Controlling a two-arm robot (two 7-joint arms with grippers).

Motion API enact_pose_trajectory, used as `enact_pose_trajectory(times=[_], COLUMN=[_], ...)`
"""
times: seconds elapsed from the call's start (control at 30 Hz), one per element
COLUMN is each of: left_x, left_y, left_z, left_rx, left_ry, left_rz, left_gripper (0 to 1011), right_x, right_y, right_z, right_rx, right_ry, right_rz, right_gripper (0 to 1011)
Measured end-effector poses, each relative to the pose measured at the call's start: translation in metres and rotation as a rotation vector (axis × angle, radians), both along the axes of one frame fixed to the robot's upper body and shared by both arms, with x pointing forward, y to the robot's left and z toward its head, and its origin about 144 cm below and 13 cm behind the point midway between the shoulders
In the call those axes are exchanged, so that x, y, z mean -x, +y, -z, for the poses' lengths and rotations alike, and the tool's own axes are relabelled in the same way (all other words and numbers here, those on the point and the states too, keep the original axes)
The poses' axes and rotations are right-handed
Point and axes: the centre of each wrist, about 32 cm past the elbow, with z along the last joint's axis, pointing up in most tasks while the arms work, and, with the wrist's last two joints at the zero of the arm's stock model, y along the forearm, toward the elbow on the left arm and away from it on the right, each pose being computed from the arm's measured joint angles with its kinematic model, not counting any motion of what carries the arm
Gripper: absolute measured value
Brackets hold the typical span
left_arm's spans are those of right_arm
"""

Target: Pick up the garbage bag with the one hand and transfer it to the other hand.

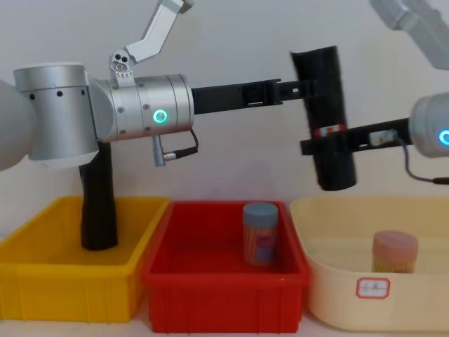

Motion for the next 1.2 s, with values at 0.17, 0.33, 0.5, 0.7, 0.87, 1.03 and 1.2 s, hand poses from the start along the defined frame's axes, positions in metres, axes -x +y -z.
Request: enact_pose_trajectory(times=[0.17,0.33,0.5,0.7,0.87,1.03,1.2], left_x=[0.0,0.0,0.0,0.0,0.0,0.0,0.0], left_y=[0.0,0.0,0.0,0.0,0.0,0.0,0.0], left_z=[0.0,0.0,0.0,0.0,0.0,0.0,0.0], left_rx=[0.0,0.0,0.0,0.0,0.0,0.0,0.0], left_ry=[0.0,0.0,0.0,0.0,0.0,0.0,0.0], left_rz=[0.0,0.0,0.0,0.0,0.0,0.0,0.0], left_gripper=[1001,1002,1001,1001,1001,1001,1001], right_x=[0.0,-0.002,-0.006,-0.01,-0.013,-0.014,-0.015], right_y=[-0.011,-0.027,-0.045,-0.063,-0.073,-0.08,-0.084], right_z=[-0.004,-0.007,-0.006,-0.004,-0.003,-0.002,-0.001], right_rx=[-0.001,-0.011,-0.036,-0.065,-0.08,-0.092,-0.1], right_ry=[-0.003,-0.002,0.009,0.02,0.023,0.023,0.024], right_rz=[0.061,0.138,0.198,0.239,0.255,0.266,0.272], right_gripper=[563,563,563,593,752,916,1002])
